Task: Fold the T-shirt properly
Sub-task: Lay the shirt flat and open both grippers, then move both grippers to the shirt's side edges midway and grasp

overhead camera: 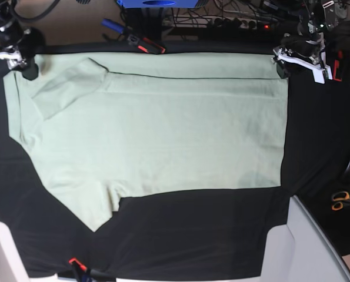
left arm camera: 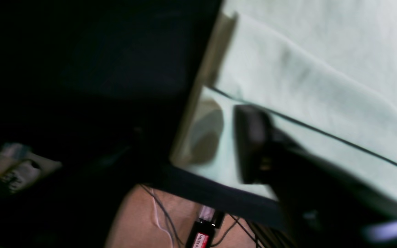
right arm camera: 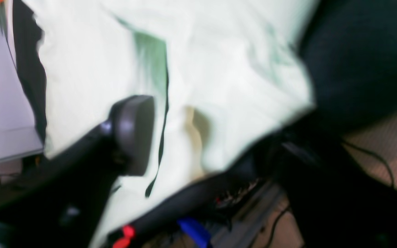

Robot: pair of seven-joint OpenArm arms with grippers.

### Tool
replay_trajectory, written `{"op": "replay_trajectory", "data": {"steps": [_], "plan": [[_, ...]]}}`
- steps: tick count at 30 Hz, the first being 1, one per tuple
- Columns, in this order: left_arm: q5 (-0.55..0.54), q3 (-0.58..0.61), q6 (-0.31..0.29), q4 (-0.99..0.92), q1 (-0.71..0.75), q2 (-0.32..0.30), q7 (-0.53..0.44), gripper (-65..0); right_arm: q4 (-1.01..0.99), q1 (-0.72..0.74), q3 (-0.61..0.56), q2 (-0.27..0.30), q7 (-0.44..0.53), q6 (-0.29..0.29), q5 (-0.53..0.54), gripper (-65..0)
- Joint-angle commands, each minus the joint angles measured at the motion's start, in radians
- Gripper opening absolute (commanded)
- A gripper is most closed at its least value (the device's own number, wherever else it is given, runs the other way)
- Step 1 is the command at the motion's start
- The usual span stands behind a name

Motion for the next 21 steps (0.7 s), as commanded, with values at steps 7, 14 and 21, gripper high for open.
{"op": "replay_trajectory", "data": {"steps": [7,14,21], "plan": [[-0.01,-0.163,0.001,0.039,0.026,-0.01,-0.017,-17.5,0.016,-0.023,0.109,0.036,0.0,-0.071,-0.024,-20.3],[0.015,-0.249,-0.002,0.034,-0.102,-0.115,0.131,-17.3,0.029,0.108,0.033,0.244,0.002,-0.094,-0.055,-20.2],[0.447,-0.033,-0.004,0.028,-0.299,-0.098,0.168,-17.5,-0.327,0.5,-0.268,0.426,0.072,-0.085,-0.32,-19.4]]}}
